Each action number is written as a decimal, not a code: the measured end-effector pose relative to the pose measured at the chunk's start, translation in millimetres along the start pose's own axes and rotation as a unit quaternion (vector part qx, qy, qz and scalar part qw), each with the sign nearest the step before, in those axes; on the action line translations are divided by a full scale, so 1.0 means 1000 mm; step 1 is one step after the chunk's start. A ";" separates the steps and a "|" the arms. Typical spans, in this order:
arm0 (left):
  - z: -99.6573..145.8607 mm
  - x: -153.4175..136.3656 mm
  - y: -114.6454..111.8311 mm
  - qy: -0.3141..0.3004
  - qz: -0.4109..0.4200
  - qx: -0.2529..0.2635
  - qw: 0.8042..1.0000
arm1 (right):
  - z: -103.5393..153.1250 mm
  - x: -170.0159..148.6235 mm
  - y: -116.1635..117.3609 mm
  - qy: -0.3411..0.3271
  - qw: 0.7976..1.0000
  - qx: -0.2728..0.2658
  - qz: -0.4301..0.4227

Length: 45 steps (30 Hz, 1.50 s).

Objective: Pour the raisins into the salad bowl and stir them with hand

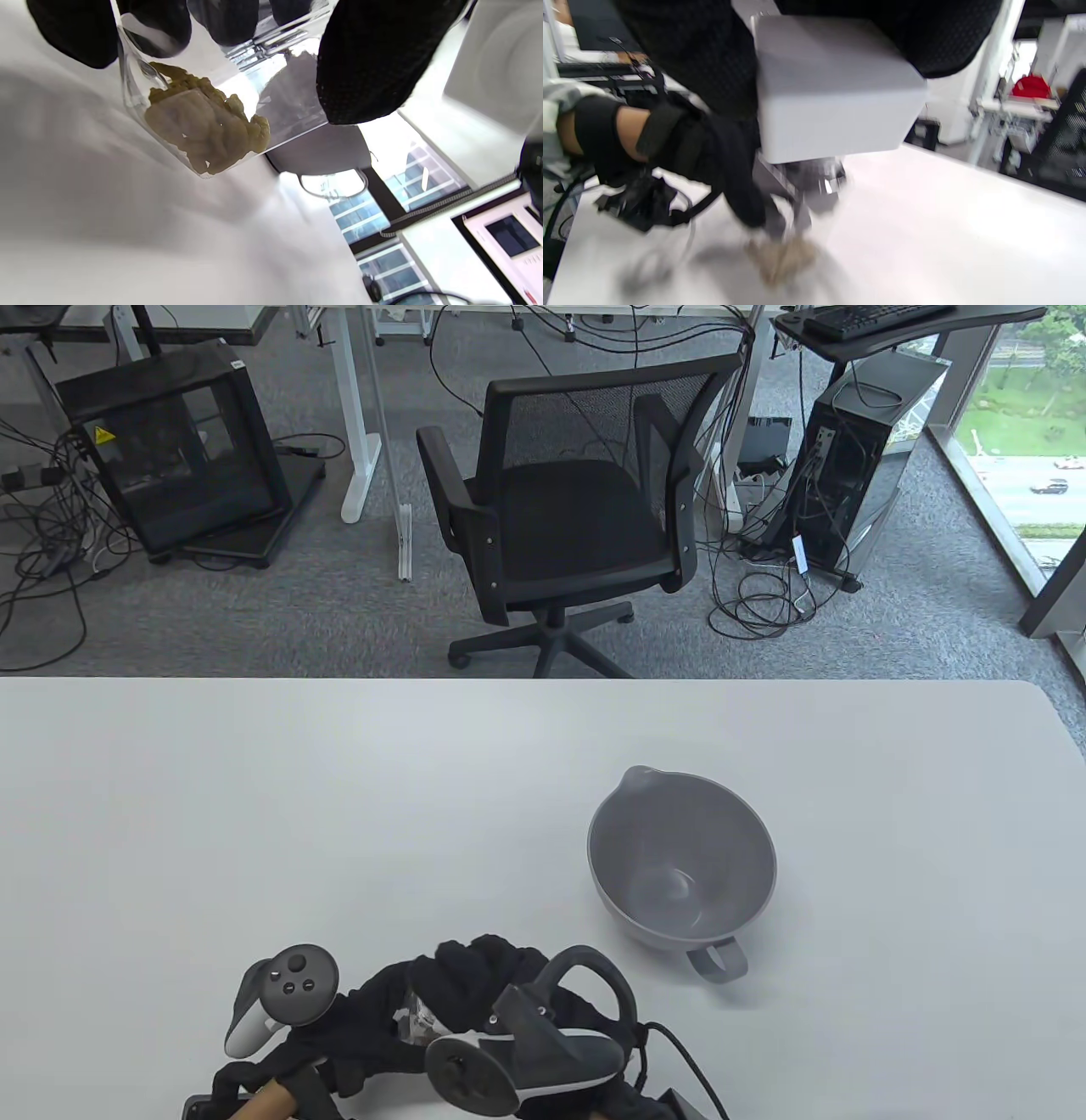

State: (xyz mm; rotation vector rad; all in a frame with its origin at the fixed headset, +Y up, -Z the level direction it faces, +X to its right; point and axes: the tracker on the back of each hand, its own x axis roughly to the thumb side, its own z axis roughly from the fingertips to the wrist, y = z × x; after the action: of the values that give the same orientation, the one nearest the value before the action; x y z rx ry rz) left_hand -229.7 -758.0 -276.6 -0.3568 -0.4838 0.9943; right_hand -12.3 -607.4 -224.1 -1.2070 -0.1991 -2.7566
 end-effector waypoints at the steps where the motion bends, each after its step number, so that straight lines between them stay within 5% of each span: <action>1: 0.000 -0.001 0.003 0.002 0.010 0.010 1.000 | -0.004 -0.006 0.013 0.011 1.000 0.027 -0.003; 6: 0.004 -0.003 0.016 -0.017 0.023 0.044 0.999 | -0.038 -0.032 0.117 0.071 0.983 0.169 -0.007; 9: 0.007 -0.004 0.021 -0.038 0.005 0.051 0.998 | -0.045 -0.029 0.148 0.059 0.960 0.272 -0.025; 12: 0.009 -0.005 0.023 -0.038 0.012 0.057 0.998 | -0.039 -0.035 0.121 0.067 0.978 0.197 -0.023; 15: 0.008 -0.005 0.023 -0.049 0.019 0.044 0.998 | -0.014 -0.054 0.068 0.128 0.989 -0.024 -0.068; 16: 0.008 -0.004 0.022 -0.050 0.017 0.040 0.998 | 0.001 -0.067 0.052 0.179 0.974 -0.116 -0.082; 17: 0.008 -0.002 0.021 -0.051 0.010 0.037 0.998 | 0.022 -0.084 0.038 0.283 0.931 -0.213 -0.092; 19: 0.008 0.000 0.021 -0.055 0.000 0.031 0.998 | 0.057 -0.121 0.031 0.427 0.845 -0.304 -0.108; 21: 0.007 -0.001 0.021 -0.060 -0.003 0.023 0.998 | 0.090 -0.167 0.049 0.530 0.791 -0.260 -0.159; 22: 0.006 -0.002 0.020 -0.056 0.000 0.025 0.998 | 0.107 -0.196 0.071 0.555 0.766 -0.206 -0.250; 26: 0.004 -0.006 0.019 -0.060 0.005 0.011 0.998 | 0.108 -0.233 0.138 0.413 0.675 -0.078 -0.606; 29: 0.004 -0.005 0.016 -0.064 0.008 -0.004 0.998 | 0.094 -0.233 0.153 0.374 0.654 -0.083 -0.652; 30: 0.004 -0.004 0.015 -0.066 0.007 -0.008 0.998 | 0.090 -0.229 0.149 0.384 0.652 -0.100 -0.647; 33: 0.003 -0.001 0.014 -0.075 0.022 -0.055 0.995 | 0.075 -0.221 0.134 0.377 0.732 -0.130 -0.552; 36: 0.001 0.001 0.012 -0.091 0.048 -0.099 0.990 | 0.047 -0.207 0.122 0.305 0.744 -0.124 -0.582; 39: 0.004 0.010 0.014 -0.120 0.031 -0.079 0.989 | 0.008 -0.190 0.122 0.237 0.747 -0.105 -0.613; 42: 0.009 0.022 0.025 -0.173 0.048 -0.078 0.981 | -0.022 -0.177 0.124 0.224 0.742 -0.084 -0.626; 45: 0.018 0.029 0.044 -0.203 0.090 -0.042 0.974 | -0.039 -0.172 0.125 0.225 0.768 -0.061 -0.596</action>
State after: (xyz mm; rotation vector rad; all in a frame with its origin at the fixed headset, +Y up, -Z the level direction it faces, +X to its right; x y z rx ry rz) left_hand -257.2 -709.9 -277.2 -0.2762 -0.8775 1.2323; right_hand 96.2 -726.8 -368.5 -0.3214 -1.0639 -4.0504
